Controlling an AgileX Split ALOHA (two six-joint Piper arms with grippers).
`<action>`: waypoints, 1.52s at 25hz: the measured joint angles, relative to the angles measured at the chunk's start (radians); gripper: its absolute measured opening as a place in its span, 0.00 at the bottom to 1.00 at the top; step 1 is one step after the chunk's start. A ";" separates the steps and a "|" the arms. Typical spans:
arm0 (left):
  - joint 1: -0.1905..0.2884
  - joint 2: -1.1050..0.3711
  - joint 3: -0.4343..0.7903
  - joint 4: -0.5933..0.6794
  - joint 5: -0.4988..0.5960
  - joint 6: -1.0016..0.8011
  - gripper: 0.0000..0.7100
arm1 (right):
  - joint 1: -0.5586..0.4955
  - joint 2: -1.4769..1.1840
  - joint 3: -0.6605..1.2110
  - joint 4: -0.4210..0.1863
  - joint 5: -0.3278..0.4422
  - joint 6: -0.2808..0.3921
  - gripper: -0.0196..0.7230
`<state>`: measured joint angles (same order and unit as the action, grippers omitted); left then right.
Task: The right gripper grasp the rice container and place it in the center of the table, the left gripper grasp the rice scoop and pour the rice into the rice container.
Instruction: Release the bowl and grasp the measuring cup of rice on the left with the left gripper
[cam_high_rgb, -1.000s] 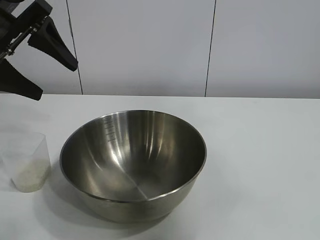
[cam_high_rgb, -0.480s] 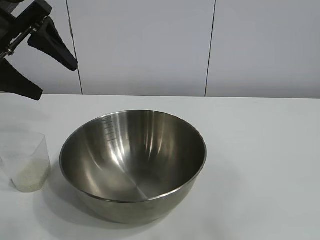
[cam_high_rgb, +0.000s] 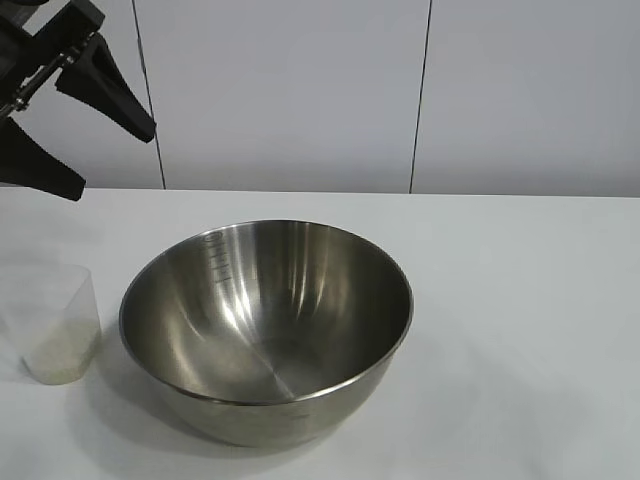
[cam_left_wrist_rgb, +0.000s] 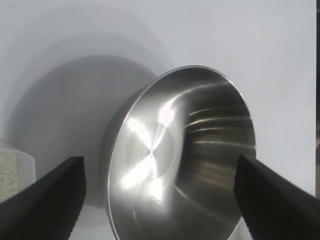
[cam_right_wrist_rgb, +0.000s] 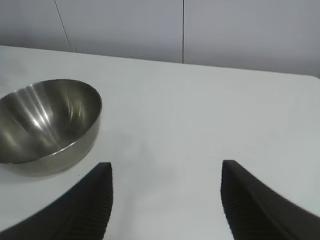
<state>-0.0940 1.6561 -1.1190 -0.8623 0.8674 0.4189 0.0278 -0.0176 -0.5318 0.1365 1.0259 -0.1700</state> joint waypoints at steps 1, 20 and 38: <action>0.000 0.000 0.000 0.000 0.000 0.000 0.83 | 0.000 -0.001 0.009 -0.001 0.000 0.004 0.60; 0.000 0.000 0.000 0.000 -0.004 0.000 0.83 | 0.000 -0.001 0.060 -0.060 0.059 0.095 0.59; 0.000 -0.238 -0.070 0.324 -0.057 0.082 0.74 | 0.000 -0.001 0.060 -0.060 0.059 0.095 0.59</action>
<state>-0.0940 1.4184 -1.1890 -0.5385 0.8105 0.5008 0.0278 -0.0186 -0.4720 0.0766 1.0844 -0.0750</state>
